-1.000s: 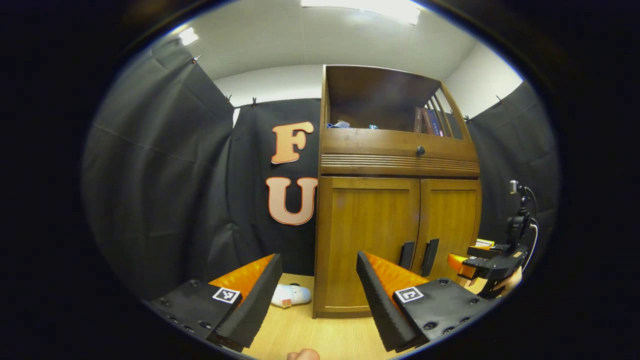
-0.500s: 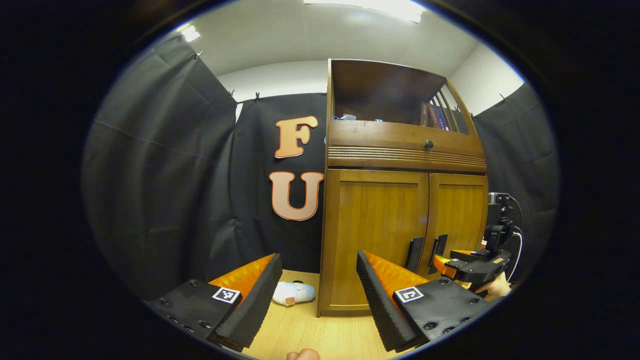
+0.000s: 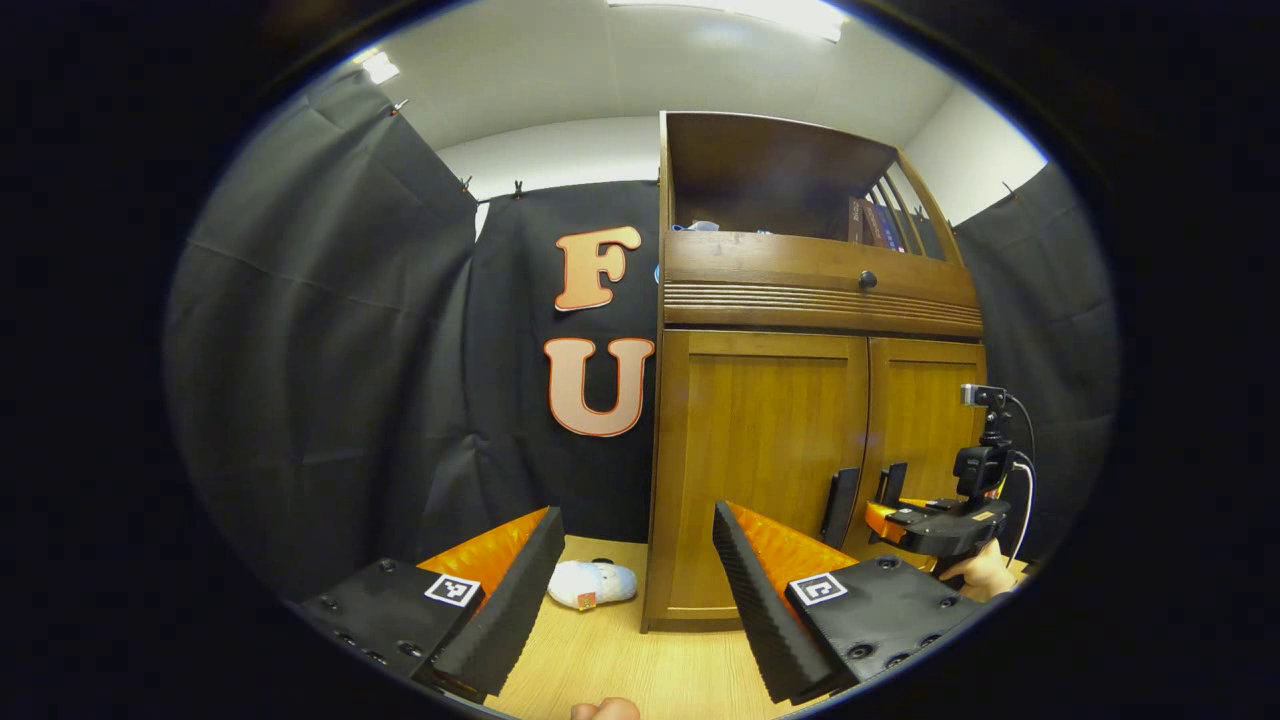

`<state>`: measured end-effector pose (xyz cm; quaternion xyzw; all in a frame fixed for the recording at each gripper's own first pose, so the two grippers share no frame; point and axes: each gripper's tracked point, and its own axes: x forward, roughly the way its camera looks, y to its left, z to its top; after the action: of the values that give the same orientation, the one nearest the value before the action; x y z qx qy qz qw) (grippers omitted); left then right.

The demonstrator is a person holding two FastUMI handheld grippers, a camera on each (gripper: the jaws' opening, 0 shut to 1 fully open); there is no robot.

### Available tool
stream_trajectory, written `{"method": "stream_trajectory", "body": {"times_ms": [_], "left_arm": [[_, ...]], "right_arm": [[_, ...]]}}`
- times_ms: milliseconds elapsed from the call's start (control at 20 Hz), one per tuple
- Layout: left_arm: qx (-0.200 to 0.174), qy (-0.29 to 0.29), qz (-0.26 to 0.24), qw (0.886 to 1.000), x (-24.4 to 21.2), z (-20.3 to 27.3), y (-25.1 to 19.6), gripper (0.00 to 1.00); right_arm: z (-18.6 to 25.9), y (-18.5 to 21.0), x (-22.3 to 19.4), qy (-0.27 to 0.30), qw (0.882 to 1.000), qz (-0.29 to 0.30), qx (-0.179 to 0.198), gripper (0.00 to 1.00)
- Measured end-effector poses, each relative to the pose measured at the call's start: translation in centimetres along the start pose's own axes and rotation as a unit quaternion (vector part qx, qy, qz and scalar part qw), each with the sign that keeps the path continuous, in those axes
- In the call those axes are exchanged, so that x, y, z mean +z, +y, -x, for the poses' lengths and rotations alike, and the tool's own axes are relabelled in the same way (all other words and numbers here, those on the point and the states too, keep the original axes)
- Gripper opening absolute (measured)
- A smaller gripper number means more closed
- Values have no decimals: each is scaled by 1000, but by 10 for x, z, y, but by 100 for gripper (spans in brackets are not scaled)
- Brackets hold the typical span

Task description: Open the right door of the double-door shoe cabinet with the right hand, and open the left door with the left hand.

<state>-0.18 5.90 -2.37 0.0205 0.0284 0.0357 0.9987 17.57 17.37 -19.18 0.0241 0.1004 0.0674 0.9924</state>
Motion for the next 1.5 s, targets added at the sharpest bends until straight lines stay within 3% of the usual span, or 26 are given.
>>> {"method": "stream_trajectory", "body": {"times_ms": [50,150,200,450,500,550,800,1100,1350,1500], "left_arm": [[1,1,0,1000,-1,1,1,96],[5,2,-1,1000,-1,4,1,100],[7,2,-2,1000,0,5,2,96],[10,-5,-8,1000,5,19,0,100],[8,-7,-6,1000,6,21,-2,93],[5,-8,-5,1000,6,24,-4,93],[1,-7,0,1000,7,41,-8,96],[-10,-5,4,1000,6,60,-23,93],[-25,-13,5,1000,12,74,-38,93],[-35,-15,6,999,13,80,-51,93]], "right_arm": [[1,1,0,2,1000,-1,0,46],[4,1,-1,3,1000,3,1,35],[5,-1,-1,3,1000,3,2,34],[34,-2,-3,1,1000,2,10,31],[41,-3,-4,3,1000,2,11,25],[49,-3,-4,3,1000,2,14,31],[85,-13,-2,3,1000,2,21,27],[133,-32,1,-4,1000,3,23,26],[173,-59,3,-10,1000,9,11,29],[194,-81,3,-13,1000,11,-7,25]]}}
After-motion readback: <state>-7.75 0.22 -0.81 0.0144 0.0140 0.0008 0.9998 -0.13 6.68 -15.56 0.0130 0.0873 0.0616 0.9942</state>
